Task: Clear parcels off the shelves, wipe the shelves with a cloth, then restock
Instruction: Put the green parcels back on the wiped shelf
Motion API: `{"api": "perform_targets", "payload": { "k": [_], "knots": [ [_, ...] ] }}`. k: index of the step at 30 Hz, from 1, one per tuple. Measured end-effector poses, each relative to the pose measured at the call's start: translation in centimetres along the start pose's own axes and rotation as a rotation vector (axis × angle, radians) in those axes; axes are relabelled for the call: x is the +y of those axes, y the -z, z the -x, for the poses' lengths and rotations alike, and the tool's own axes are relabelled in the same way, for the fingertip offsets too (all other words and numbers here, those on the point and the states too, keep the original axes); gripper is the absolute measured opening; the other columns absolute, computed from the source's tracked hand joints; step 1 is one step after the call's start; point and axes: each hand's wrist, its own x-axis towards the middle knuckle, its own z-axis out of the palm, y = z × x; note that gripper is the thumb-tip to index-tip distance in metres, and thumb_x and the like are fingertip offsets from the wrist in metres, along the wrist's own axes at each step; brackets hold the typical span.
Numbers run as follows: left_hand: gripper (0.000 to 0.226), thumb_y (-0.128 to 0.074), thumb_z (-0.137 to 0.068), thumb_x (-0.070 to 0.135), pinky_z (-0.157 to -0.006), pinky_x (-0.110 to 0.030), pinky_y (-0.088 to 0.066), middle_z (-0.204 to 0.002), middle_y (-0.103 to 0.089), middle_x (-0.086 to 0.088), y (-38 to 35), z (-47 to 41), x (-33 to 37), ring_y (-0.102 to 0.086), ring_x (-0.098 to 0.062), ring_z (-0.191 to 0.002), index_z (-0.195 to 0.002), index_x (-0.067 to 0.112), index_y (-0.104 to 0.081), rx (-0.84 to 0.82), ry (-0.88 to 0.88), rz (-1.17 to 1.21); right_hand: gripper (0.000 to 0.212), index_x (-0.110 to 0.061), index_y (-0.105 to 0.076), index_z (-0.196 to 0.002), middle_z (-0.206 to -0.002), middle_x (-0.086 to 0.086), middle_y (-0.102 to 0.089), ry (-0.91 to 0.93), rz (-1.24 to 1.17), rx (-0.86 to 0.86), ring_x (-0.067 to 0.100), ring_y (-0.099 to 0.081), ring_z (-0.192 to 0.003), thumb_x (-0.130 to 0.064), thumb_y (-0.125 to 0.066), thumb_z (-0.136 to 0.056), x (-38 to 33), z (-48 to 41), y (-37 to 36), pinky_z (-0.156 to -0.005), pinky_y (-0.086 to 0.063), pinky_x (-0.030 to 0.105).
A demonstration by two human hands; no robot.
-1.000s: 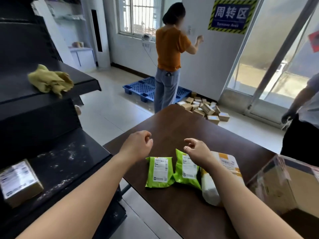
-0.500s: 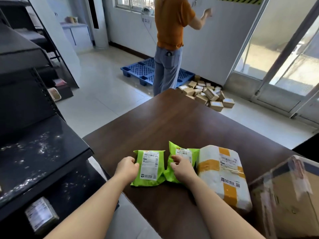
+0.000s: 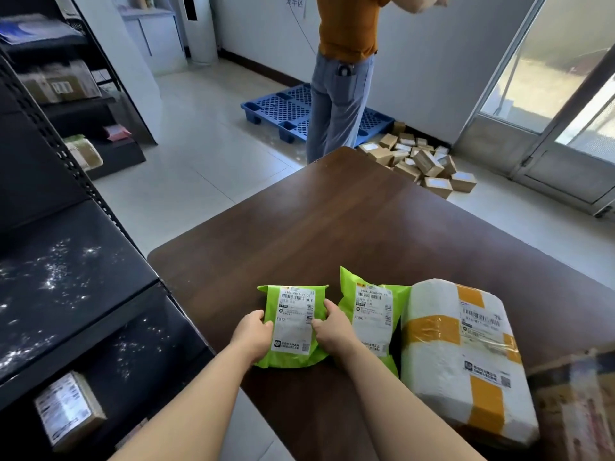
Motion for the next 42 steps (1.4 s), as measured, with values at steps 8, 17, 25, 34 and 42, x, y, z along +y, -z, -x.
{"api": "perform_targets", "payload": {
  "k": [8, 17, 25, 34, 42],
  "knots": [
    [0.026, -0.05, -0.097, 0.029, -0.081, -0.031, -0.046, -0.119, -0.054, -0.009, 1.0, 1.3, 0.3, -0.056, -0.022, -0.101, -0.118, 0.013, -0.053, 0.137, -0.059, 0.299, 0.053, -0.01, -0.038, -0.143, -0.131, 0.002, -0.053, 0.091, -0.117, 0.075, 0.007, -0.047, -0.111, -0.004, -0.047, -0.091, -0.2, 1.4, 0.4, -0.093, -0.035, 0.016],
    [0.041, -0.066, -0.088, 0.033, -0.073, -0.04, -0.056, -0.114, -0.053, -0.004, 0.6, 4.1, 1.7, -0.061, -0.021, -0.095, -0.113, 0.025, -0.035, 0.128, -0.092, 0.609, 0.053, -0.012, -0.038, -0.144, -0.126, 0.006, -0.055, 0.128, -0.089, 0.33, 0.019, -0.053, -0.115, -0.019, -0.055, -0.094, 1.8, 4.1, 4.2, -0.104, -0.04, 0.033],
    [0.059, -0.068, -0.087, 0.032, -0.087, -0.045, -0.053, -0.124, -0.052, -0.007, -0.4, 3.2, 1.7, -0.059, -0.024, -0.104, -0.132, 0.019, -0.032, 0.12, -0.089, 0.582, 0.076, -0.014, -0.012, -0.152, -0.148, 0.019, -0.027, -0.107, 0.007, 0.261, 0.032, -0.03, -0.136, -0.027, -0.058, -0.093, 4.6, 2.5, 6.4, -0.115, -0.026, 0.038],
    [0.043, -0.067, -0.087, 0.033, -0.075, -0.04, -0.056, -0.105, -0.062, 0.001, -1.4, 2.7, 0.4, -0.064, -0.016, -0.091, -0.121, 0.021, -0.044, 0.076, -0.045, 0.581, 0.089, -0.04, 0.011, -0.149, -0.13, 0.017, -0.049, -0.171, 0.165, 0.193, 0.034, -0.053, -0.115, -0.042, -0.056, -0.089, 5.3, 1.4, 5.2, -0.103, -0.04, 0.046],
    [0.043, -0.066, -0.089, 0.029, -0.077, -0.043, -0.057, -0.102, -0.063, 0.001, 2.2, 5.2, -0.5, -0.066, -0.02, -0.092, -0.125, 0.018, -0.044, 0.167, -0.035, 0.711, 0.087, -0.05, 0.004, -0.146, -0.113, 0.005, -0.038, 0.035, 0.177, 0.23, 0.028, -0.056, -0.096, -0.048, -0.06, -0.087, 2.8, 2.1, 5.0, -0.086, -0.046, 0.04]
  ]
}}
